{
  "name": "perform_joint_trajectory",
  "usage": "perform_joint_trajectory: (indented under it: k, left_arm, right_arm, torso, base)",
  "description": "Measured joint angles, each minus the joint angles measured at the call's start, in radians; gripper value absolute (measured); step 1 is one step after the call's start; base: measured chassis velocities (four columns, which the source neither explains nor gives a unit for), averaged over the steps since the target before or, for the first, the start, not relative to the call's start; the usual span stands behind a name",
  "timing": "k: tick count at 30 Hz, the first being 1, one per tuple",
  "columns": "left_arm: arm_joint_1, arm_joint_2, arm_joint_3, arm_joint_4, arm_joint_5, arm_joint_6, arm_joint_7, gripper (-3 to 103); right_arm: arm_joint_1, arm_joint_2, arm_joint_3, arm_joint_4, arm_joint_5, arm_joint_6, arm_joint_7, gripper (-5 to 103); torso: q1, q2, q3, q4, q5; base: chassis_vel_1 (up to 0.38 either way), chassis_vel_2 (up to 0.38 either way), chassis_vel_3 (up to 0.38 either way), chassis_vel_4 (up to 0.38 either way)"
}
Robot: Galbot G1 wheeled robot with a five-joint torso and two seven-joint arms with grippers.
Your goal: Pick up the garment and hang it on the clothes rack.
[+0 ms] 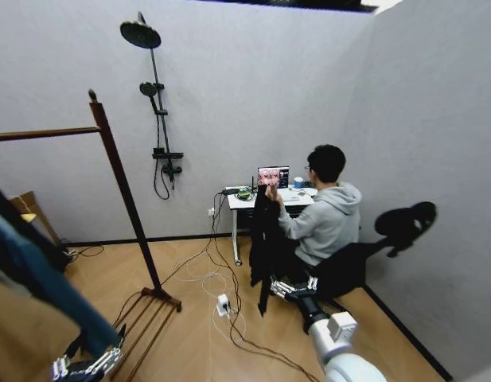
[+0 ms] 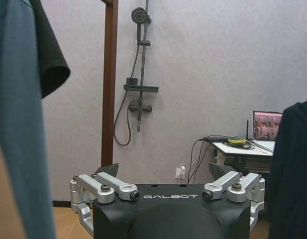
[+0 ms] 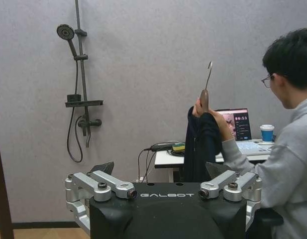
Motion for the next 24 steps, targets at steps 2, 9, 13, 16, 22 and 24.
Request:
perform_joint_trajectory:
  k: [2,9,13,16,22,24]
  left_arm:
    - [0.0,0.0,0.0,0.0,0.0,0.0,0.0,100]
    - [0.0,0.0,0.0,0.0,0.0,0.0,0.0,100]
    - [0.0,0.0,0.0,0.0,0.0,0.0,0.0,100]
    - [0.0,0.0,0.0,0.0,0.0,0.0,0.0,100]
    - [0.0,0.0,0.0,0.0,0.0,0.0,0.0,100]
    - [0.0,0.0,0.0,0.0,0.0,0.0,0.0,100]
  right_arm:
    - [0.003,0.0,-0.002,-0.002,-0.003,0.005,0.004,100]
    - [0.077,-0.04,0.067,-0.005,0.077,-0.053,0.055,100]
    - [0.153,-0.093,0.126,-0.019,0.177,-0.099,0.069,100]
    - [0.281,-0.206,0.163,-0.104,0.243,-0.093,0.051,100]
    - [0.44,-0.361,0.142,-0.314,0.278,-0.021,-0.01,100]
    - [0.463,-0.372,0.132,-0.359,0.279,-0.012,-0.018,100]
  torso:
    - [0.0,0.0,0.0,0.0,0.0013]
    - [0.001,-0.001,0.0,-0.0002,0.0003]
    - [0.001,-0.001,0.001,0.0,0.001]
    - [0.0,0.0,0.0,0.0001,0.0009]
    - [-0.001,0.0,0.0,-0.0001,0.0008]
    - [-0.001,0.0,0.0,-0.0002,0.0008]
  base:
    - [-0.354,0.355,0.36,-0.366]
    - [-0.296,0.296,0.288,-0.302]
    - [-0.113,0.119,0.087,-0.019]
    - [-0.044,0.026,-0.024,-0.005]
    - [0.086,-0.057,-0.052,0.037]
    - [0.026,-0.027,-0.011,0.013]
